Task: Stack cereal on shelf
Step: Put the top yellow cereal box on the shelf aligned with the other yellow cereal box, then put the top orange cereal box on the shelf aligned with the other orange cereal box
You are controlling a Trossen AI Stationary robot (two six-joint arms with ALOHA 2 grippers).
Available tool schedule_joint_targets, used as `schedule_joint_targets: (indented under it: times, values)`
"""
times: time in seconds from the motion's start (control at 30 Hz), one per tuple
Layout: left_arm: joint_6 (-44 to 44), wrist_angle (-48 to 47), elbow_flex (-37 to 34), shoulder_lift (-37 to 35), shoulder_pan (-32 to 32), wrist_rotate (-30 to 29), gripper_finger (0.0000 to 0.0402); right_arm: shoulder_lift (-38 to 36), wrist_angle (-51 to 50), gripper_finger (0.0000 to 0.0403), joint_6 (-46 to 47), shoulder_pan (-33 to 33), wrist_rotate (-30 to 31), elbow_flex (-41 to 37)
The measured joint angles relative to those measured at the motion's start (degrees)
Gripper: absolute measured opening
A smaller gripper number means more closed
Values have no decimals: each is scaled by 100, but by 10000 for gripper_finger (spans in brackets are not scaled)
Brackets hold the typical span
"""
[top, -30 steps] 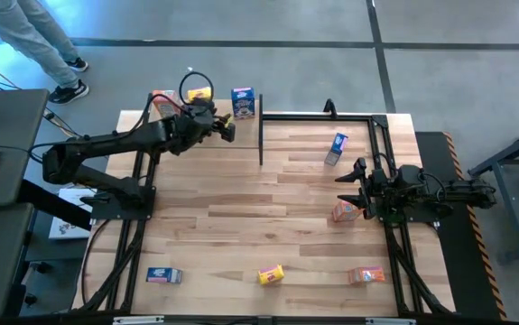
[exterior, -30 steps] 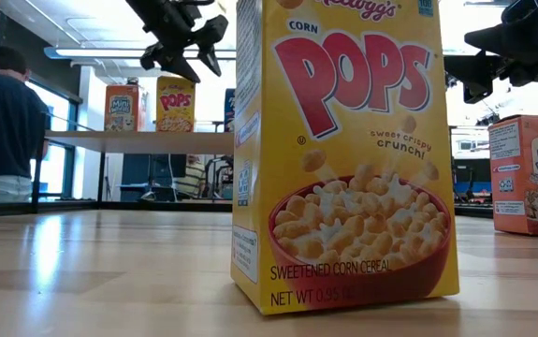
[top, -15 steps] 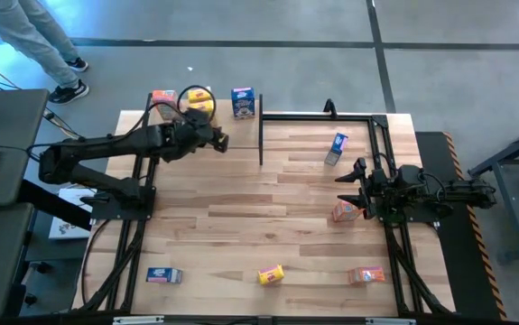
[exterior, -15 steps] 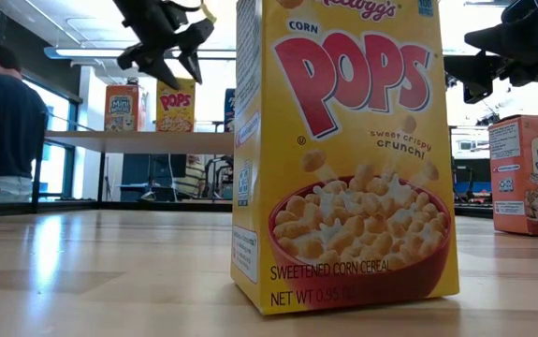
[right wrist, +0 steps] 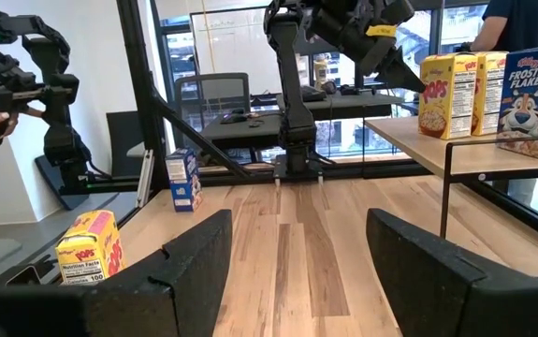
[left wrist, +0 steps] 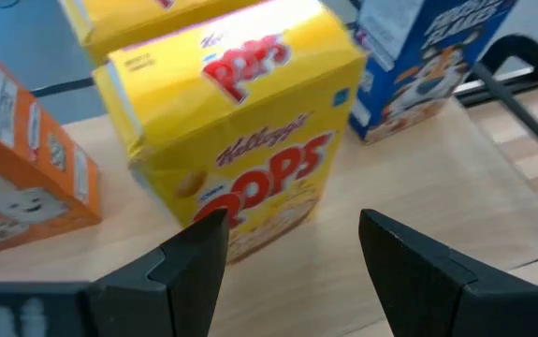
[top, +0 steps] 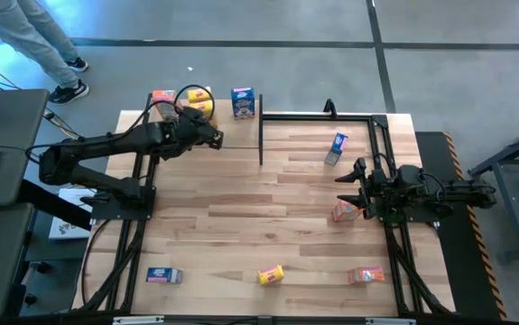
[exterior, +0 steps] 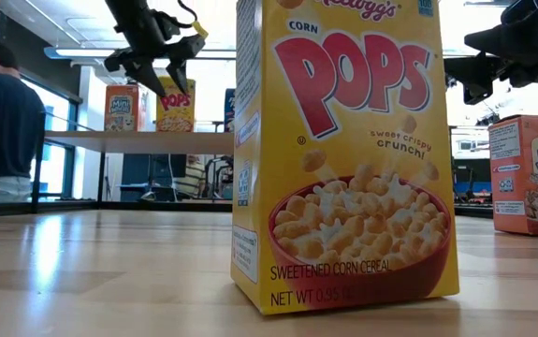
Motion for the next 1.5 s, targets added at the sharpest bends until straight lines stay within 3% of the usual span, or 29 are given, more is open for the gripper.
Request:
schedule_joint_targets:
  times: [0.93, 1.27, 1.5]
  values:
    - [147, -72, -7, -18, 99, -226, 232, 0, 2, 240, 0, 0, 0, 0]
    - [500, -42, -9, -445, -439, -188, 232, 0, 2, 240, 0, 0, 0, 0]
    - [1043, 419, -9, -551, -1088, 164, 232, 0, 2, 240, 0, 0, 2, 0]
